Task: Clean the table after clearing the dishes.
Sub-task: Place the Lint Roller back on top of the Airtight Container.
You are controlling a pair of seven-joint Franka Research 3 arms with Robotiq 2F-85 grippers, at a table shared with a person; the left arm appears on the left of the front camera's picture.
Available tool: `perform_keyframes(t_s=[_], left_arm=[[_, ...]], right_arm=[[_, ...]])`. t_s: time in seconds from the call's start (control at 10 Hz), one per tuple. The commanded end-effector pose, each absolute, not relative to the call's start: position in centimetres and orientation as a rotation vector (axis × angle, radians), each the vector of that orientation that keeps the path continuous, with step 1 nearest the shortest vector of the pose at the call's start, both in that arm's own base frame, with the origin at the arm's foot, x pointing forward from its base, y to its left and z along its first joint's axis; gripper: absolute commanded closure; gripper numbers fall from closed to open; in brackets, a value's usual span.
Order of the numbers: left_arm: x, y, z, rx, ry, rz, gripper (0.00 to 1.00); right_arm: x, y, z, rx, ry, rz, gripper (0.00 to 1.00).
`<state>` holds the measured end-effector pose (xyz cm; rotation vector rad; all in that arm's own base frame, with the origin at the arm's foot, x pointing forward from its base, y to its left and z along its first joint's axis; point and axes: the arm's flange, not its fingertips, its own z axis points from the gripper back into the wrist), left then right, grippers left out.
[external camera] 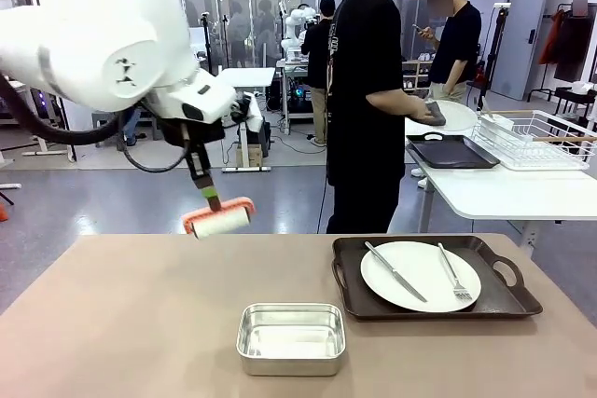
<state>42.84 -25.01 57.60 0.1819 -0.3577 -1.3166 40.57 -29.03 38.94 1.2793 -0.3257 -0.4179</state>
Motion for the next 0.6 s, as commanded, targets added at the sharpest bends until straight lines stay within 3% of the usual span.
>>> perform_keyframes(t_s=[0.0,0.5], left_arm=[[43.0,-26.8,57.0,0.111,-0.285,-1.435,0.79],[38.7,-30.7,55.7,0.032,-0.279,-1.588,0.79]], right_arm=[[40.4,-29.0,39.2,1.28,-0.331,-0.417,0.0],[40.4,-29.0,39.2,1.28,-0.331,-0.417,0.0]])
